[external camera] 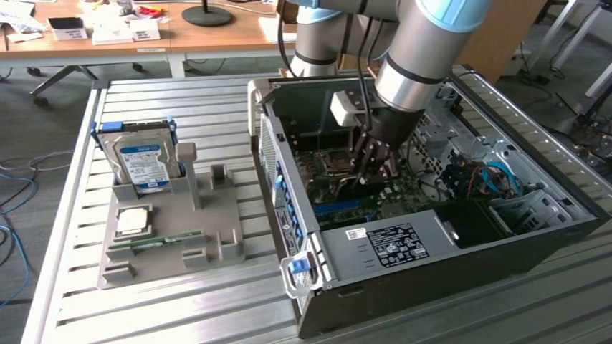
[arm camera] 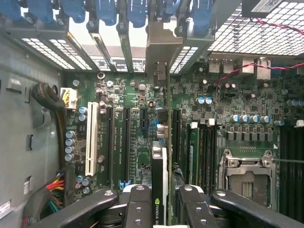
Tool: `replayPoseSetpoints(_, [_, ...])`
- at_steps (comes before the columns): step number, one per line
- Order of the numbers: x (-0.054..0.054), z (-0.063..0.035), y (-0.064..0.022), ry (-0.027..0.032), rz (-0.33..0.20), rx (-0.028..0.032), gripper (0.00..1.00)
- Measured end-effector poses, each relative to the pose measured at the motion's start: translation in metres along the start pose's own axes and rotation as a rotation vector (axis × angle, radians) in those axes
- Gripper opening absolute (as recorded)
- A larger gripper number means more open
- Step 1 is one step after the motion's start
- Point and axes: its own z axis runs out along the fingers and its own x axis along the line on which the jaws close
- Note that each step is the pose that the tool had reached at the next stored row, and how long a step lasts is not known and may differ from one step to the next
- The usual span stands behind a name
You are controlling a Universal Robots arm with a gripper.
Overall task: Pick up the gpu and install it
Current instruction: 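Insert the gpu into the slot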
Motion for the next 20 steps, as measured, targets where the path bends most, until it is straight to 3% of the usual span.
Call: replayPoseSetpoints(20, [-0.0022, 0.0059, 0.0065, -0.0014, 0.003, 0.0023, 0.27])
